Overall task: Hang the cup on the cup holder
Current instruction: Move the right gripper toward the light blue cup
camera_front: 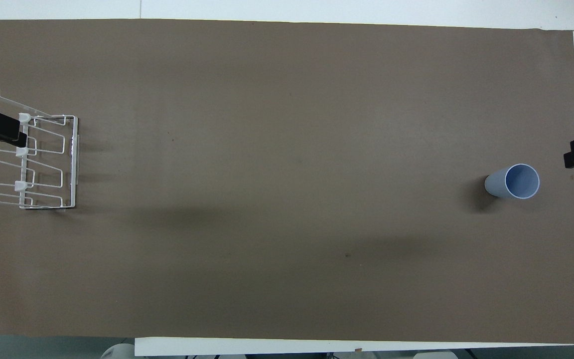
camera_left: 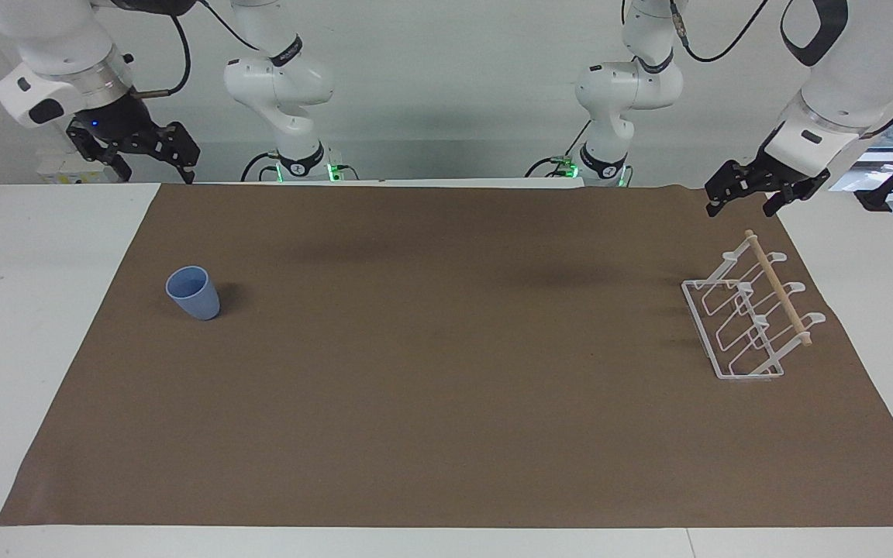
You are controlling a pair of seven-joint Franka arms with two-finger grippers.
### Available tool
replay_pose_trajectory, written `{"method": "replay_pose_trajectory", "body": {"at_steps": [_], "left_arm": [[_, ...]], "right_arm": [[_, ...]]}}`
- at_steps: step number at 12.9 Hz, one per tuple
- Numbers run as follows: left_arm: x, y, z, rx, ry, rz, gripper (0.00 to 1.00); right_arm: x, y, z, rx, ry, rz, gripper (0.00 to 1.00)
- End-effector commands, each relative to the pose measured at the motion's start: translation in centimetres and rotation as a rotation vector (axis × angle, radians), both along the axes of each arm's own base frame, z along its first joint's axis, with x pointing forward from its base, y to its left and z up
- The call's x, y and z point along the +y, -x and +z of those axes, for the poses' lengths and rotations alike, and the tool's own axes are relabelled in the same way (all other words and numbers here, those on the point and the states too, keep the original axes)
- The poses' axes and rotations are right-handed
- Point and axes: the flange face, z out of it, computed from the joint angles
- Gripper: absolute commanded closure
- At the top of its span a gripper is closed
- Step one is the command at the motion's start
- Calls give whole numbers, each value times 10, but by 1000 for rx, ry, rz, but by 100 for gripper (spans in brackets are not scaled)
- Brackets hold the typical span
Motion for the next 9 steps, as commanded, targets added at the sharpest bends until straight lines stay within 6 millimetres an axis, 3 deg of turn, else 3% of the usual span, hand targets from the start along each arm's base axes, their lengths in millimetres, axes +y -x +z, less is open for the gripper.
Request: {"method": "replay_pose_trajectory", "body": {"at_steps": [1,4,5,6,9], "left_arm": [[11,4,7,-3,10,29,0],[9,5,6,-1,10,23,0],[9,5,6,0,10,23,0],[8,4,5,0,10,25,0],[8,6,4,5,9,25,0]], "right_arm": [[0,4,0,9,-17,-15,0],[-1,10,-8,25,-16,-15,0],[-9,12,-12,25,-19,-15,0],[-31,10,-20,-7,-26,25,0],[-79,3,-99,-80,-66,175,0]]}}
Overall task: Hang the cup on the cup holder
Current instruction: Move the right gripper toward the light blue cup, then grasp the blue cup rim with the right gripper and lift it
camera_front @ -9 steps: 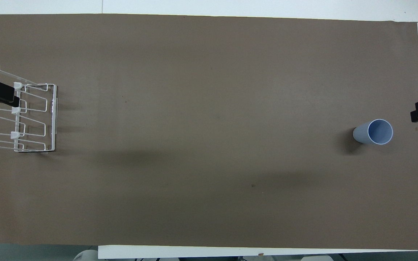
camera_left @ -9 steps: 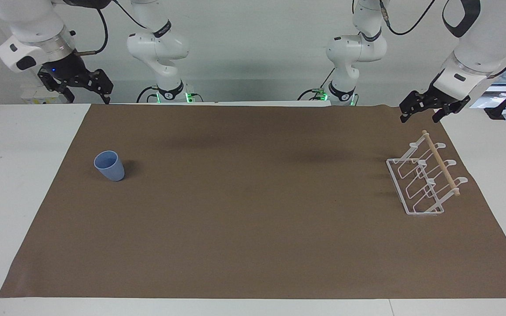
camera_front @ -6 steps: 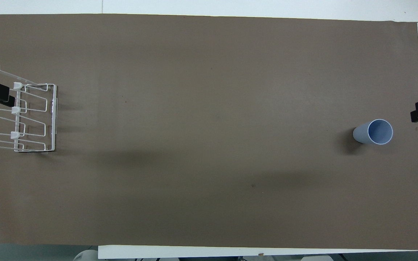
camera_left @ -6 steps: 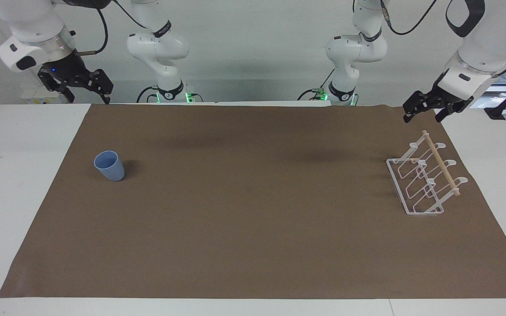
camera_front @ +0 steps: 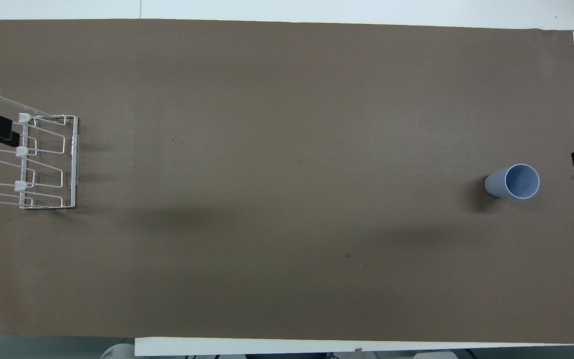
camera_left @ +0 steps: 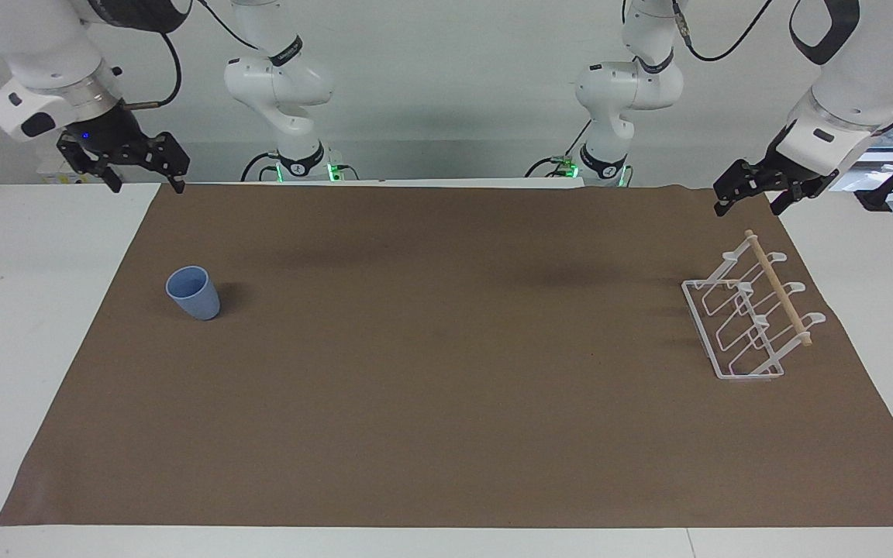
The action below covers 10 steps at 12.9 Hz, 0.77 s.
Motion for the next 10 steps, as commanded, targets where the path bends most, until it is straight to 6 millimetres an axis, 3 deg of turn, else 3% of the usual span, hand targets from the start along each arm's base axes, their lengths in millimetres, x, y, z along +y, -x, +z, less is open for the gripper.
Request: {"method": "replay_pose_trajectory", "body": {"at_steps": [1,3,6,8,10], "left_arm": [[-1,6,1,10,8,9,0],[-1,6,0,11,7,6,0],[-1,7,1,12,6,8,0],[-5,8,1,11,7,0,0],[-6,8,-1,17,6,-1,0]], "right_arm": [[-29,4,-82,-32,-50,50,0],[-55,2,-135,-36,-72,87,0],[-77,7,-193,-2,-97,104,0],[-80,6,-220,10,-101,130,0],[-76,1,-233,8,-94,122,1]]}}
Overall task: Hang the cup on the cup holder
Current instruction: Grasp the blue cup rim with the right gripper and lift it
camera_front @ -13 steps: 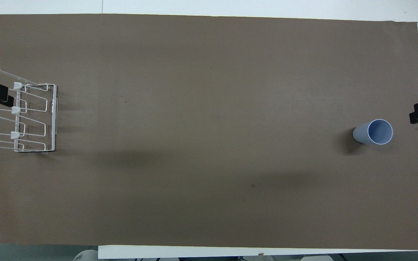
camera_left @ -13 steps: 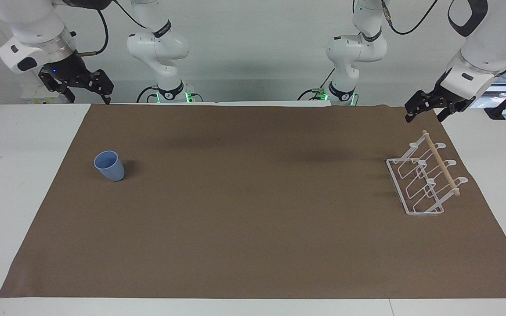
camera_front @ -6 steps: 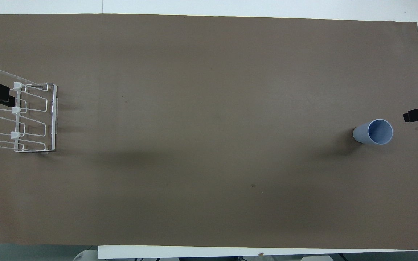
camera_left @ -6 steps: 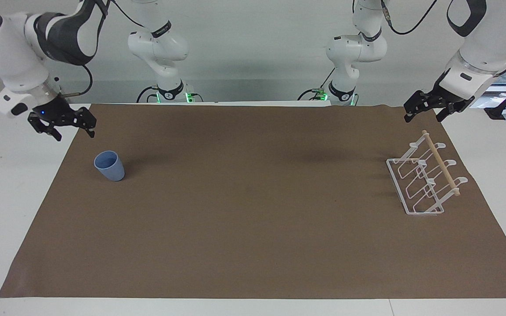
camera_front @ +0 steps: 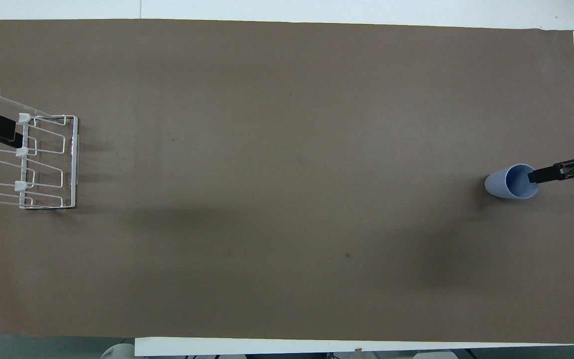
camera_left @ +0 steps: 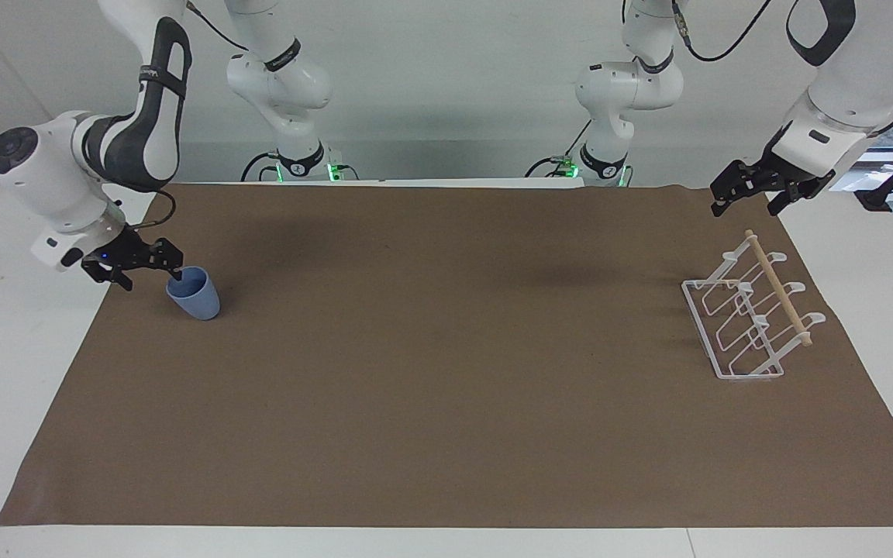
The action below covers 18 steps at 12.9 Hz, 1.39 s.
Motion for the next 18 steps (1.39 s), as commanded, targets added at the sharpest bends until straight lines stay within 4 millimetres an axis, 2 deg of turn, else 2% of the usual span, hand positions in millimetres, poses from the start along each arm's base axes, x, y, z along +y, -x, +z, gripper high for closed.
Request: {"method": "replay_pose_trajectory", "body": {"at_steps": [1,4,5,7,8,10,12,14,16,18], "left_arm": [[-1,8,0,14,6,7,0],[0,12,0,21,5,10,0],[-1,12,0,22,2,12,0],[0,14,-1,32,-3,34,0],[1,15,-1,36,-7,53,0],[-1,23,-7,67,-24,167,0],[-13,28,-11,68,-48,314,0],[-14,28,-11,66,-50,334,0],[-23,30,-12,75,-59,495,0],[-54,35,-7,156,66,669,0]], "right_arm": [[3,-3,-13,-24,-6,6,3],[7,4,-25,-11,-11,11,19],[8,6,-30,-7,-12,10,28],[10,7,-33,2,-15,18,60],[14,5,-33,4,-15,27,81],[16,5,-33,14,-17,31,98],[22,1,-25,38,-22,64,100],[28,-9,-2,95,-76,123,100],[62,-20,28,43,-328,127,100],[107,-23,42,45,-614,69,100]]}}
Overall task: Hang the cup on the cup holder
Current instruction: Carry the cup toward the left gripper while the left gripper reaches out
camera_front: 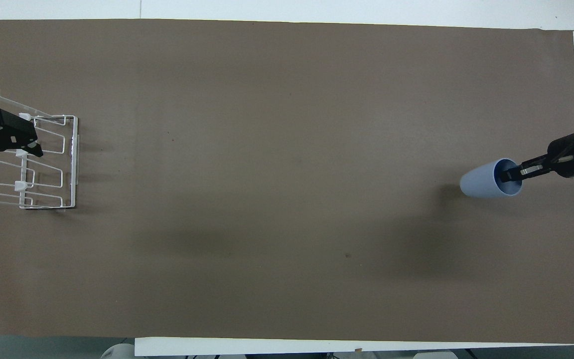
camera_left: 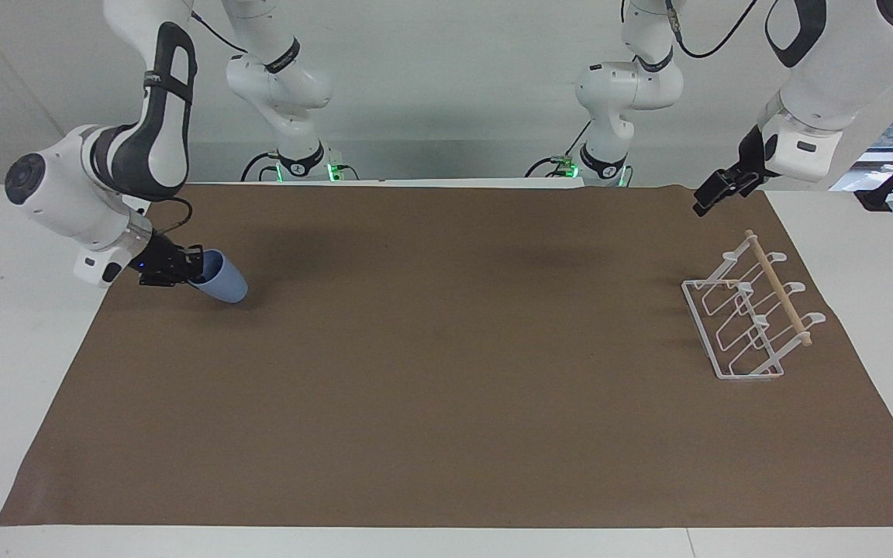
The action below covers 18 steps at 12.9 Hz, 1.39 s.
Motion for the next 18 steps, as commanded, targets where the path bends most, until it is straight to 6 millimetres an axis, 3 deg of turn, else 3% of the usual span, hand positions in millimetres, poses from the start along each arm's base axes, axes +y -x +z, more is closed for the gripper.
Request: {"method": "replay_pose_trajectory", "body": {"at_steps": [1,4,6,8,10,14,16,18], "left_arm": [[-29,12,9,67,113,261,0],[-59,10,18,145,179,618,0],[-88,10,20,182,213,815,0],[-132,15,24,193,269,899,0],[-183,32,7,148,309,905,0],[-247,47,-25,177,337,1008,0],[-255,51,-38,232,327,1042,0],[-259,60,-43,268,280,1042,0]], "right_arm": [[44,-5,22,-4,-296,-38,98],[103,-3,43,87,-433,-98,99],[153,-1,48,149,-496,-99,99],[199,-4,54,182,-531,-139,99],[248,-4,55,184,-519,-163,99],[342,7,61,199,-581,-255,99],[364,13,61,186,-584,-268,99],[365,13,59,192,-583,-269,99]]}}
